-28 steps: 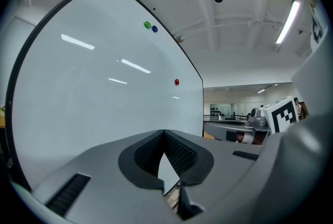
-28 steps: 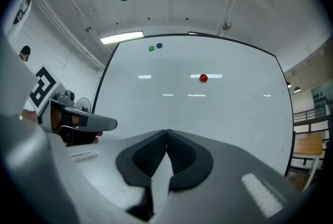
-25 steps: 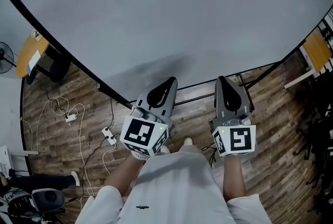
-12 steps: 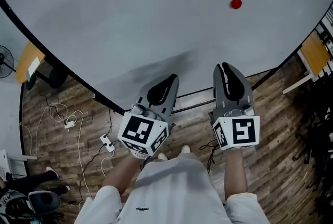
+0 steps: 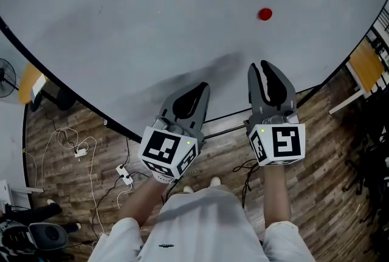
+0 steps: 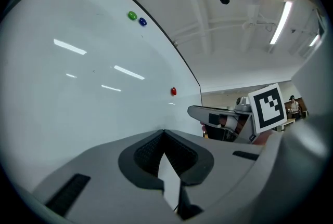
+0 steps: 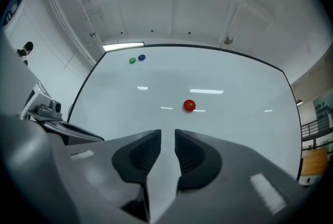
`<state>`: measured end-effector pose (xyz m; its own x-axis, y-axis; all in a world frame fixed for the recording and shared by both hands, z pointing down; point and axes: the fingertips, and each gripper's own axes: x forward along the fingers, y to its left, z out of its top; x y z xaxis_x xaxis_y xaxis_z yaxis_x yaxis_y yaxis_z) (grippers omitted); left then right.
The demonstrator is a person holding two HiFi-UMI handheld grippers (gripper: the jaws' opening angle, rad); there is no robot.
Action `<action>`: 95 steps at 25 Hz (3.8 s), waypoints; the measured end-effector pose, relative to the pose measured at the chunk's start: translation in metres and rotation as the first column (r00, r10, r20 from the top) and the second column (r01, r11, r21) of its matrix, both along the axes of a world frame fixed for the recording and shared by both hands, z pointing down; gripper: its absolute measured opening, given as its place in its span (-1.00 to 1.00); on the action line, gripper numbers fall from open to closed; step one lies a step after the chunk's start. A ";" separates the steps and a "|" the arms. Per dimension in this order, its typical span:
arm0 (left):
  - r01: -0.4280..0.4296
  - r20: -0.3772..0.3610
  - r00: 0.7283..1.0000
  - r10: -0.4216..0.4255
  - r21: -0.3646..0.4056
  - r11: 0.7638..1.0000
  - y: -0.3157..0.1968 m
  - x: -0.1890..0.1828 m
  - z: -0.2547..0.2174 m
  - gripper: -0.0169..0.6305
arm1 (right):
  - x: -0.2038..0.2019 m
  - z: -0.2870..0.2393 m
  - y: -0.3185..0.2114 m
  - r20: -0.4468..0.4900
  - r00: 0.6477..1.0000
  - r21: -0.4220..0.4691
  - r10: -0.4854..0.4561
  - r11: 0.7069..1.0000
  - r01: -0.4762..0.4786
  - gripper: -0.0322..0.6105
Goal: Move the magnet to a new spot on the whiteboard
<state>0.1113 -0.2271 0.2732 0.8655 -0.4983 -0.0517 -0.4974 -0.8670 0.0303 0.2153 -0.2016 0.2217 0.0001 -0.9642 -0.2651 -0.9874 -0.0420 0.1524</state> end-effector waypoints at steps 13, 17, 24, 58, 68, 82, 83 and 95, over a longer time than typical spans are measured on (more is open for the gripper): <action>-0.012 -0.001 1.000 0.012 0.038 0.999 -0.018 0.024 -0.016 -0.93 | 0.028 -0.043 -0.029 -0.020 1.000 0.049 0.012 0.999 -0.011 -0.62; -0.019 -0.003 1.000 0.019 0.045 0.999 -0.020 0.030 -0.021 -0.93 | 0.033 -0.053 -0.040 -0.022 1.000 0.048 0.015 0.999 -0.014 -0.57; -0.025 0.000 1.000 0.025 0.053 0.998 -0.028 0.037 -0.024 -0.93 | 0.041 -0.066 -0.056 -0.043 0.999 0.035 0.021 0.999 -0.020 -0.53; 0.005 0.002 1.000 -0.005 0.050 0.999 -0.018 0.012 -0.022 -0.93 | 0.036 -0.064 -0.049 -0.032 0.998 -0.002 0.047 0.999 -0.047 -0.50; 0.003 0.000 1.000 -0.003 0.032 0.999 0.001 -0.002 -0.012 -0.93 | 0.029 -0.045 -0.018 0.011 0.998 -0.009 0.062 0.998 -0.061 -0.49; 0.030 0.031 0.999 -0.030 0.012 0.999 0.015 -0.031 0.008 -0.93 | -0.001 -0.007 0.015 0.041 0.998 -0.029 0.039 0.999 -0.037 -0.49; 0.037 0.035 0.999 -0.037 0.008 0.999 0.015 -0.035 0.011 -0.93 | -0.004 -0.004 0.017 0.036 0.999 -0.033 0.037 0.999 -0.036 -0.49; 0.085 0.042 0.996 -0.083 -0.033 0.996 0.014 -0.057 0.029 -0.93 | -0.016 0.044 0.025 0.096 0.995 -0.091 0.037 0.995 -0.028 -0.49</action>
<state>0.0547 -0.2133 0.3026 0.8215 -0.5702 0.0010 -0.5698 -0.8209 0.0384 0.1990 -0.1763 0.2655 0.0538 -0.9831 -0.1749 -0.9961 -0.0651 0.0599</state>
